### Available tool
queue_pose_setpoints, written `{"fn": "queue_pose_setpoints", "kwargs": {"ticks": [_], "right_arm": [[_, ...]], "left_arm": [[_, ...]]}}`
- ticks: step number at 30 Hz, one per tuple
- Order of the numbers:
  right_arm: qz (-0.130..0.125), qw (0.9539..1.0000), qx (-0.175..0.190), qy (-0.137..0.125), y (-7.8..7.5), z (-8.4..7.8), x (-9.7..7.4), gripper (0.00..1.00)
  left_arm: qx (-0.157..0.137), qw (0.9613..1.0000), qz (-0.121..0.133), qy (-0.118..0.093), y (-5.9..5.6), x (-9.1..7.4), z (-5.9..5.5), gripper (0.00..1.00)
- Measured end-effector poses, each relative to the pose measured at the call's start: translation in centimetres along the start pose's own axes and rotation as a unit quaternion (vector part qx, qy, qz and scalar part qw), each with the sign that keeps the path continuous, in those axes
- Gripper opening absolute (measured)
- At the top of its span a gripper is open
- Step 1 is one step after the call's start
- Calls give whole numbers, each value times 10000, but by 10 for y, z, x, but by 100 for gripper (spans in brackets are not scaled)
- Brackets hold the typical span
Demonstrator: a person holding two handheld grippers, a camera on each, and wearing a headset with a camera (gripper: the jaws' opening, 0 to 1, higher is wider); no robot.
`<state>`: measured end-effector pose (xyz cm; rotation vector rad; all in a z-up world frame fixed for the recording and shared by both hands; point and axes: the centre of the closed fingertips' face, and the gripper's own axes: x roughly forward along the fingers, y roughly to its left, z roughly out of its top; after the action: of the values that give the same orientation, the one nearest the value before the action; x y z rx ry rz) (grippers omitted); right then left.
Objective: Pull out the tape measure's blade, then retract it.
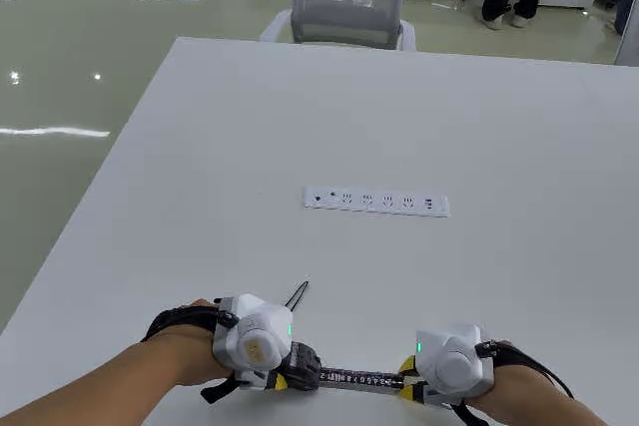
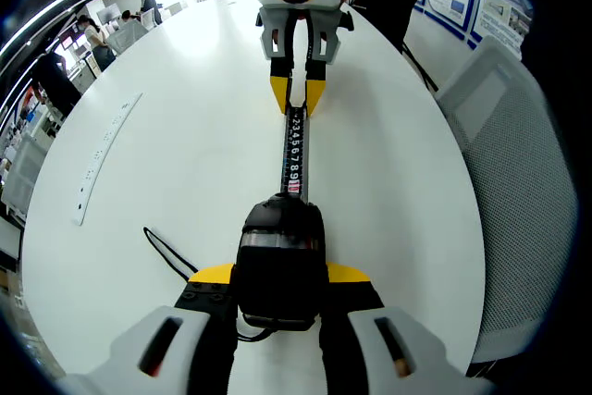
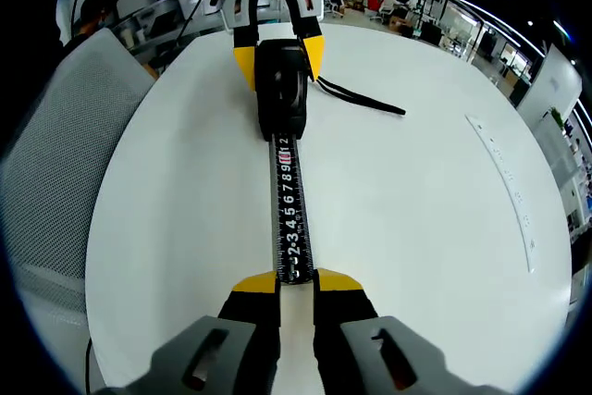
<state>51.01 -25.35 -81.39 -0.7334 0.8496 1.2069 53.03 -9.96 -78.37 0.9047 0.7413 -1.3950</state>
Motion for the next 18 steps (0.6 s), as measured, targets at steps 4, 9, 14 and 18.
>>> {"fn": "queue_pose_setpoints", "kwargs": {"ticks": [4,9,14,18], "right_arm": [[14,10000,23,9,0,-2,-1,10],[16,10000,51,32,0,-5,-2,10],[16,10000,70,26,0,-7,-5,11],[54,9999,-2,89,2,-6,-5,11]], "left_arm": [[-1,10000,1,-3,0,0,0,30],[1,10000,-4,-3,0,1,0,30],[-10,10000,7,-10,0,1,0,30],[-10,10000,4,-21,0,1,0,30]]}}
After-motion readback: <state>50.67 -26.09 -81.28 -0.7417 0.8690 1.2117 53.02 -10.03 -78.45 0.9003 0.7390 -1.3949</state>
